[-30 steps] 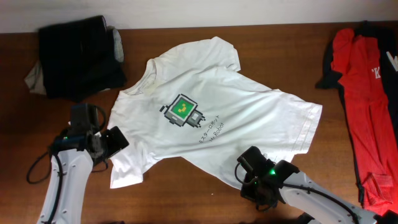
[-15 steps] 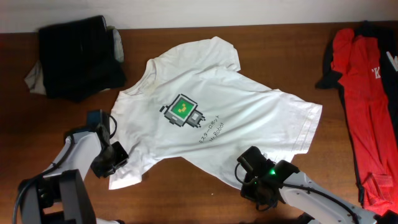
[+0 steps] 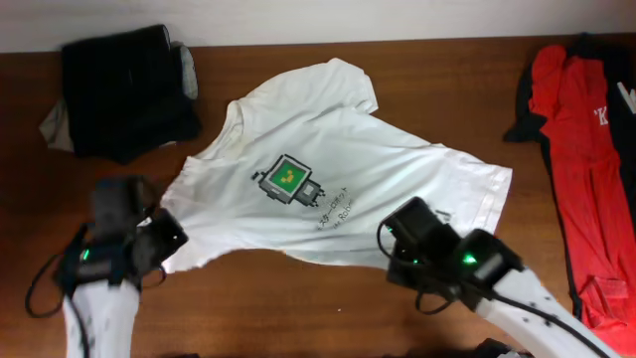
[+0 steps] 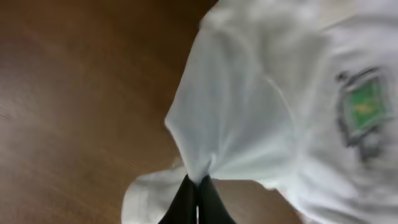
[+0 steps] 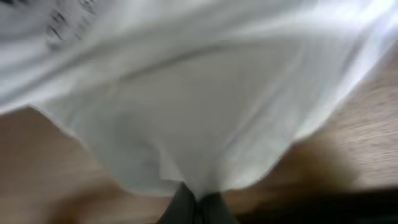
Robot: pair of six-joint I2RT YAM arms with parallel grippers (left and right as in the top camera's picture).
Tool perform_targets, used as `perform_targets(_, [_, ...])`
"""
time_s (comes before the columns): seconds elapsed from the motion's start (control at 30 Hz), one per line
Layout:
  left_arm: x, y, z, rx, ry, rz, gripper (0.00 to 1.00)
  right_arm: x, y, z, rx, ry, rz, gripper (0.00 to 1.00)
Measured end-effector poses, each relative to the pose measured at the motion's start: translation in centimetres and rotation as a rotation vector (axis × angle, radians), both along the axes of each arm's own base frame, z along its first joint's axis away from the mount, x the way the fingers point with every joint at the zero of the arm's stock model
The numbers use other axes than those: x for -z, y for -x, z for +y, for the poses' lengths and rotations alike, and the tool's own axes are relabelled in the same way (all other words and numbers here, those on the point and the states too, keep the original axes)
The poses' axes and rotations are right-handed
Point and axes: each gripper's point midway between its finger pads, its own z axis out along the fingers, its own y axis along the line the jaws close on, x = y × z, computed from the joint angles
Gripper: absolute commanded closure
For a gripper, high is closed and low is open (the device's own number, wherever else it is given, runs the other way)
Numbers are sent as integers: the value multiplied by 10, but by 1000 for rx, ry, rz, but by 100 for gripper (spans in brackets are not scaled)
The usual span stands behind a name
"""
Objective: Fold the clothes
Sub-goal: 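Lift the hem with both grippers and fold it up toward the collar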
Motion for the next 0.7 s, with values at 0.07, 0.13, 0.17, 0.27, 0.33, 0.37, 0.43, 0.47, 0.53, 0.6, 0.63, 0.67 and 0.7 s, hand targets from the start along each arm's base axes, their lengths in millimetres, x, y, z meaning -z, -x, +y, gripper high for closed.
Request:
perform_targets(0.07, [-41,7,-2,2,-15,-122,99,-41,-5,-9,15,5,-94,96])
perform_targets(0.13, [-83,14,-3,3,-29,-228,99,-67,-5,-18,27,14,-149,96])
perform_targets(0.17, [-111,19,-4,3,-37,-275,99,-89,-3,-26,38,13,-196,96])
perform_targets(0.27, [-208,44,-7,3,-72,-450,99,-163,9,-47,67,-38,-352,96])
perform_targets(0.33, [-283,70,-8,-6,-112,-643,99,-214,19,-61,75,-102,-490,96])
perform_targets(0.37, [-320,90,-11,-10,-134,-766,99,-244,24,-71,94,-133,-578,96])
perform_targets(0.43, [-360,116,-14,-13,-157,-909,99,-277,27,-87,139,-145,-694,96])
perform_targets(0.47, [-381,121,-15,-14,-169,-990,99,-293,26,-97,178,-134,-759,96])
perform_targets(0.53, [-398,98,-12,-14,-174,-1030,99,-317,17,-116,266,-76,-860,96])
perform_targets(0.6, [-393,28,-3,-4,-157,-957,99,-342,-6,-122,346,-10,-953,96])
perform_targets(0.63, [-365,-26,3,7,-130,-835,99,-341,-29,-116,369,70,-951,96])
perform_targets(0.67, [-333,-77,9,18,-107,-728,99,-338,-48,-112,397,133,-938,96])
perform_targets(0.7, [-302,-125,14,24,-89,-650,99,-322,-84,-107,435,214,-881,96])
